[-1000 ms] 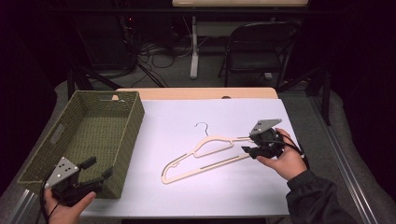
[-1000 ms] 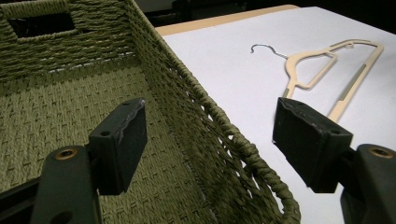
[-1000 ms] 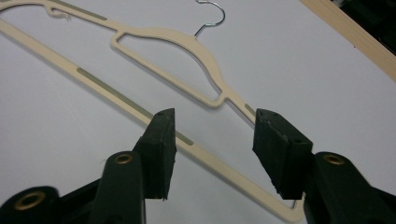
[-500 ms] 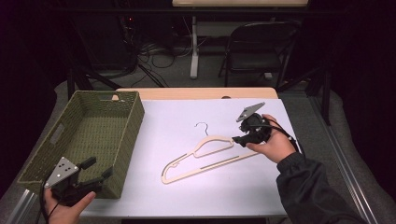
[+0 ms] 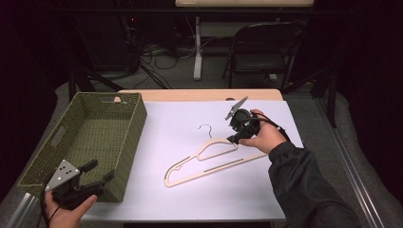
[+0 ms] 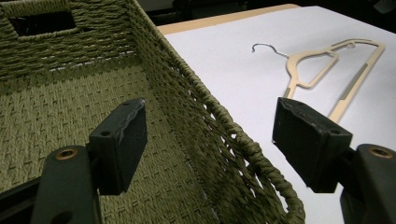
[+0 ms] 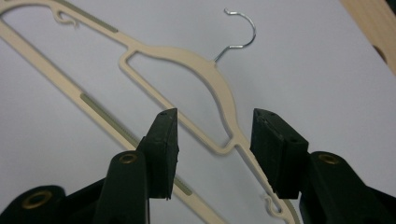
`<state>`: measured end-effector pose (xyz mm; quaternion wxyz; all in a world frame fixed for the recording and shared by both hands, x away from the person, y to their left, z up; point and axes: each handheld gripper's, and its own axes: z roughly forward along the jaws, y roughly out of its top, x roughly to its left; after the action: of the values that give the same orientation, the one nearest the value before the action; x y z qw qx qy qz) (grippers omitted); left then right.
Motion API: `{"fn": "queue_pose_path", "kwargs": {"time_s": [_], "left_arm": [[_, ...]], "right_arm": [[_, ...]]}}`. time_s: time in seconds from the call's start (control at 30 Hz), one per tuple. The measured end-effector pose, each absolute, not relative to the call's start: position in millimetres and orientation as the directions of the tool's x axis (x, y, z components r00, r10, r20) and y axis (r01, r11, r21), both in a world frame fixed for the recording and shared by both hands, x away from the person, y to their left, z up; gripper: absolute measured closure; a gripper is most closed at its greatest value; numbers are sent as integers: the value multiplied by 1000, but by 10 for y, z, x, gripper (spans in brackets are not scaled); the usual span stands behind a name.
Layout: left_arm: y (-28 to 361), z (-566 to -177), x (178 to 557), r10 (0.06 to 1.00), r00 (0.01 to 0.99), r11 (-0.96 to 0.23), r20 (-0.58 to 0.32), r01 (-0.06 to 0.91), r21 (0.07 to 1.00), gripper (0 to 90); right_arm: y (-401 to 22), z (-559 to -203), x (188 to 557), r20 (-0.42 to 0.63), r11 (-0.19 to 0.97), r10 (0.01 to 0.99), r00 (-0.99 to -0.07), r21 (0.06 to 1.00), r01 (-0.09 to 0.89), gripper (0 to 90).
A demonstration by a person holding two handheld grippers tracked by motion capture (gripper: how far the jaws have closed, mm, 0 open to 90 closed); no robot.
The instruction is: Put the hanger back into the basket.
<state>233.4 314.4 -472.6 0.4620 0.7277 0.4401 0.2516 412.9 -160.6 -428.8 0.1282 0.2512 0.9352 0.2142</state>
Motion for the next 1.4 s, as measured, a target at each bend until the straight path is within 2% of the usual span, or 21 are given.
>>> {"fn": "queue_pose_path", "kwargs": {"time_s": [0.17,0.47,0.73,1.13,1.4], "left_arm": [[3144,-4728,2338,872,488,-188,-39,408,893,267],[3137,-4736,2343,872,488,-187,-42,412,892,267],[3135,-4740,2346,870,491,-190,-42,413,890,267],[3131,-4743,2347,871,490,-194,-39,415,889,268],[3141,-4751,2353,872,488,-192,-41,417,888,268]], "right_arm": [[-1551,-4368,4184,-124,804,506,-854,426,415,514],[-1400,-4551,4256,-129,860,449,-884,332,388,460],[-1302,-4722,4285,-133,894,405,-904,263,362,491],[-1189,-4923,4329,-137,931,327,-935,215,295,503],[-1137,-5063,4391,-115,937,316,-942,192,291,503]]}}
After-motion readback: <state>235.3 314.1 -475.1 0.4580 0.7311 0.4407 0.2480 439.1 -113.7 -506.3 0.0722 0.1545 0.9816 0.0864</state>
